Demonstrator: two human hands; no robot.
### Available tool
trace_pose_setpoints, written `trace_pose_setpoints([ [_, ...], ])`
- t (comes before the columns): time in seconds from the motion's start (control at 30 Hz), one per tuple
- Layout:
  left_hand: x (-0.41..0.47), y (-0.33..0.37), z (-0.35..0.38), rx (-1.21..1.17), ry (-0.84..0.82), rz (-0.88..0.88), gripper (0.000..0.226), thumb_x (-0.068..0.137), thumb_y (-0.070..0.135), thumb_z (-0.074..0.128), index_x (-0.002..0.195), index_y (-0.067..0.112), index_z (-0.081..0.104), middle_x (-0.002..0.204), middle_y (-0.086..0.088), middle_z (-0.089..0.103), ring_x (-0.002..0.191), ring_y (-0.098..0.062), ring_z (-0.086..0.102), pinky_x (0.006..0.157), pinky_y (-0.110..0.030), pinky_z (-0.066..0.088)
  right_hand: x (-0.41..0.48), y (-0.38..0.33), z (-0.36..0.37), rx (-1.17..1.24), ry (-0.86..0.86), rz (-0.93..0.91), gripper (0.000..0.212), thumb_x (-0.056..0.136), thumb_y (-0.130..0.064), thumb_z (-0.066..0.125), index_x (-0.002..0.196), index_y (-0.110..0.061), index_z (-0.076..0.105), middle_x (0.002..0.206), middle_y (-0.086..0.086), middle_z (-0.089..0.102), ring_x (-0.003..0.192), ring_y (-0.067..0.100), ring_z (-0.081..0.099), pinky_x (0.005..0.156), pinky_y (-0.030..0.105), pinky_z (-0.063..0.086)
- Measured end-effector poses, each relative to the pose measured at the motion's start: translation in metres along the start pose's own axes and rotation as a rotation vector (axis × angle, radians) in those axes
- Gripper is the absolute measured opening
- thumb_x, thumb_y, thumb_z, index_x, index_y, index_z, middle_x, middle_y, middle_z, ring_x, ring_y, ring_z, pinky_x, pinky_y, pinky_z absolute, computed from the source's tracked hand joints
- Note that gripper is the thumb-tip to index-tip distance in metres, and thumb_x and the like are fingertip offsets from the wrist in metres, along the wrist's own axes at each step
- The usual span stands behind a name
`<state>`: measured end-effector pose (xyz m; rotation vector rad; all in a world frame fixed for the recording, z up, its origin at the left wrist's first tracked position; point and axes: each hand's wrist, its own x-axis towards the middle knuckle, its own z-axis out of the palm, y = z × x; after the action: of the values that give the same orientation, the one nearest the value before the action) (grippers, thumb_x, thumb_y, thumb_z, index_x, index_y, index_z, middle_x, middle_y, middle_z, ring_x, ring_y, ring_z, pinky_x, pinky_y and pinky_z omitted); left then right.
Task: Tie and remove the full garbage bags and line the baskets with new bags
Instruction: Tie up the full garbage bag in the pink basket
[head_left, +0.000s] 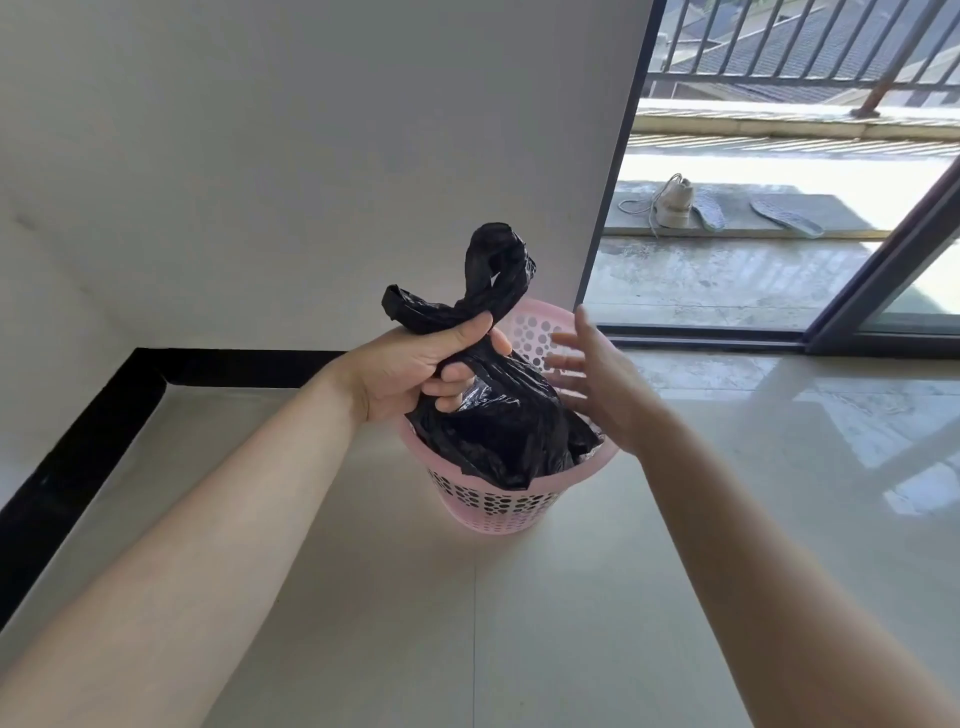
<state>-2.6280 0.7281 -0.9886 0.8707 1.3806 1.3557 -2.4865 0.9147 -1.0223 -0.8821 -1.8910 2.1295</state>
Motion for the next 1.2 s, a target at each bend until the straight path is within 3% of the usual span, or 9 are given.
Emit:
trace_pose_setpoints([
  [0.13,0.002,0.000,0.005,0.031,-0.054,-0.032,0.034,0.097,0.046,0.055,0.097,0.013,0.064,0.059,0.001,0.030,0.047,-0.014,0.025,0.053,-0.028,0.035,-0.005,-0.034,0.001,0.239,0.055,-0.091,0.069,0.088,-0.078,0.034,0.119,-0.024,0.064,0.104,0.005,0.065,0.070,0.011,0.062,0.062,0.026,0.051],
  [0.27,0.004,-0.001,0.008,0.119,-0.095,-0.055,0.031,0.094,0.045,0.060,0.091,0.014,0.061,0.057,0.001,0.033,0.046,-0.015,0.027,0.053,-0.026,0.035,-0.007,-0.060,0.022,-0.230,0.038,-0.250,0.071,0.076,-0.088,0.041,0.111,-0.031,0.067,0.081,-0.018,0.057,0.053,0.004,0.048,0.050,0.022,0.040],
  [0.37,0.005,-0.002,0.009,0.095,-0.042,-0.048,0.034,0.093,0.047,0.062,0.086,0.013,0.062,0.054,0.000,0.039,0.045,-0.015,0.029,0.051,-0.025,0.035,-0.002,-0.061,0.025,-0.354,0.246,-0.434,0.052,0.092,-0.059,0.056,0.070,-0.011,0.059,0.057,-0.004,0.043,0.047,0.010,0.037,0.047,0.028,0.031],
  [0.5,0.012,-0.006,0.008,0.024,0.098,-0.044,0.039,0.087,0.052,0.067,0.085,0.013,0.065,0.054,-0.002,0.045,0.044,-0.015,0.033,0.048,-0.022,0.034,-0.003,-0.048,0.024,-0.232,0.503,-0.478,0.053,0.101,-0.044,0.049,0.062,-0.010,0.038,0.056,0.000,0.033,0.051,0.013,0.030,0.051,0.029,0.028],
  [0.6,0.013,-0.014,0.001,-0.057,0.160,-0.079,0.039,0.083,0.052,0.070,0.088,0.013,0.071,0.064,-0.004,0.059,0.045,-0.012,0.041,0.049,-0.019,0.039,-0.010,-0.049,0.017,-0.125,0.323,-0.372,0.049,0.094,-0.045,0.061,0.074,-0.001,0.060,0.060,0.009,0.049,0.051,0.016,0.043,0.052,0.029,0.038],
  [0.7,0.010,-0.019,-0.013,-0.199,0.234,-0.119,0.043,0.079,0.049,0.072,0.094,0.009,0.076,0.085,-0.006,0.068,0.054,-0.009,0.046,0.052,-0.017,0.041,-0.016,-0.053,0.004,-0.162,0.084,-0.339,0.028,0.089,-0.038,0.071,0.077,-0.015,0.078,0.068,0.008,0.071,0.054,0.011,0.062,0.048,0.019,0.048],
  [0.87,0.016,-0.016,-0.017,-0.385,0.356,-0.055,0.021,0.092,0.030,0.063,0.084,0.013,0.072,0.068,0.000,0.067,0.049,-0.007,0.051,0.046,-0.014,0.038,-0.018,-0.034,0.003,-0.182,-0.105,-0.157,0.016,0.086,-0.019,0.076,0.100,-0.015,0.071,0.074,0.012,0.074,0.063,0.015,0.072,0.054,0.020,0.055],
  [1.07,0.012,-0.006,-0.014,-0.536,0.322,0.032,0.011,0.088,0.008,0.063,0.092,0.015,0.070,0.105,-0.011,0.073,0.064,-0.007,0.066,0.048,-0.017,0.040,-0.015,-0.020,0.020,-0.404,-0.254,-0.083,0.006,0.087,-0.016,0.075,0.088,-0.014,0.069,0.072,0.005,0.075,0.064,0.015,0.073,0.054,0.021,0.056],
  [1.2,0.006,-0.003,-0.014,-0.562,0.288,0.074,0.009,0.080,0.010,0.068,0.086,0.013,0.075,0.093,-0.008,0.070,0.059,-0.008,0.060,0.050,-0.019,0.043,-0.014,-0.021,0.021,-0.477,-0.244,-0.113,0.009,0.083,-0.023,0.079,0.080,-0.020,0.071,0.067,-0.002,0.071,0.060,0.009,0.069,0.052,0.019,0.053],
])
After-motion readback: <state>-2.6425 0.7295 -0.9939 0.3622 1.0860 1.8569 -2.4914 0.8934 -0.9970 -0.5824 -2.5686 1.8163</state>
